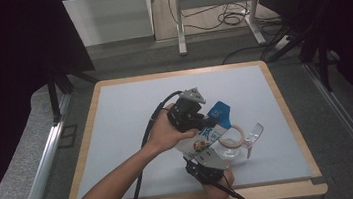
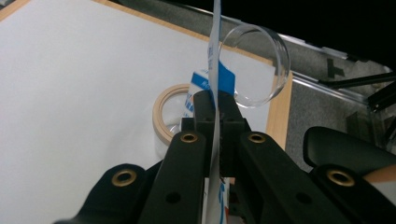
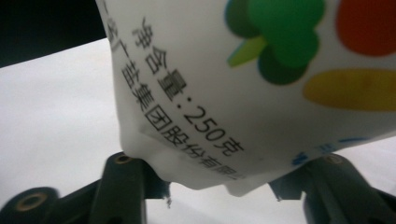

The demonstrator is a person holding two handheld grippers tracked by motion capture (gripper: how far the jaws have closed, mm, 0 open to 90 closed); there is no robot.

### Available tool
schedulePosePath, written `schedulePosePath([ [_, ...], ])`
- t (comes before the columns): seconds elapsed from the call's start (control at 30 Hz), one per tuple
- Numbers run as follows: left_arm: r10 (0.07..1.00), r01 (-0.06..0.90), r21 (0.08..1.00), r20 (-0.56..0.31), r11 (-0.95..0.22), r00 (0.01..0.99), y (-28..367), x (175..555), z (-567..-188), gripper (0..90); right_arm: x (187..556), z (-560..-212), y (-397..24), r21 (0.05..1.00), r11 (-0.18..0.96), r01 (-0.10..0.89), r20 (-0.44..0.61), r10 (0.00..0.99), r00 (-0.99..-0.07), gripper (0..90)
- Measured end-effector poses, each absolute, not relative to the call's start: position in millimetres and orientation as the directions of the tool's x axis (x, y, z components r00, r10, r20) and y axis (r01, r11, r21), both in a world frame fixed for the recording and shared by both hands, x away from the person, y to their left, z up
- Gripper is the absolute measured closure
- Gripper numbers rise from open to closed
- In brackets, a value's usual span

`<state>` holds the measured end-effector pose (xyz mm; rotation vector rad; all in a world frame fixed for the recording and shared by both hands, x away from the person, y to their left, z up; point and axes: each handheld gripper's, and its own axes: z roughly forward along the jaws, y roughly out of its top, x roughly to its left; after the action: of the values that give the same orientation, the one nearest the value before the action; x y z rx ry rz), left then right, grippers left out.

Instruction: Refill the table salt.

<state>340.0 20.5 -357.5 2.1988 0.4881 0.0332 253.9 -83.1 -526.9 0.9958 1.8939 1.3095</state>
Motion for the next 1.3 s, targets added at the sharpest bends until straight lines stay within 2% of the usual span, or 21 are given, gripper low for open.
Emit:
schedulePosePath([
  [0.3, 0.370, 0.361, 0.741, -0.162, -0.567, 0.915, 14, 350, -365, 90.0, 254, -526, -85, 0.938, 0.178, 0.298, 0.027, 0.818, -0.574, 51.8],
  [0.5, 0.395, 0.375, 0.735, -0.159, -0.564, 0.905, 13, 355, -366, 90.0, 253, -525, -86, 0.933, 0.206, 0.294, 0.000, 0.820, -0.572, 51.2],
  [0.9, 0.367, 0.343, 0.757, -0.147, -0.556, 0.919, 21, 339, -356, 90.0, 253, -526, -92, 0.941, 0.183, 0.283, -0.012, 0.857, -0.515, 44.9],
  [1.3, 0.383, 0.356, 0.780, -0.162, -0.515, 0.909, 27, 333, -349, 90.0, 248, -523, -96, 0.962, 0.173, 0.211, -0.058, 0.886, -0.461, 42.4],
])
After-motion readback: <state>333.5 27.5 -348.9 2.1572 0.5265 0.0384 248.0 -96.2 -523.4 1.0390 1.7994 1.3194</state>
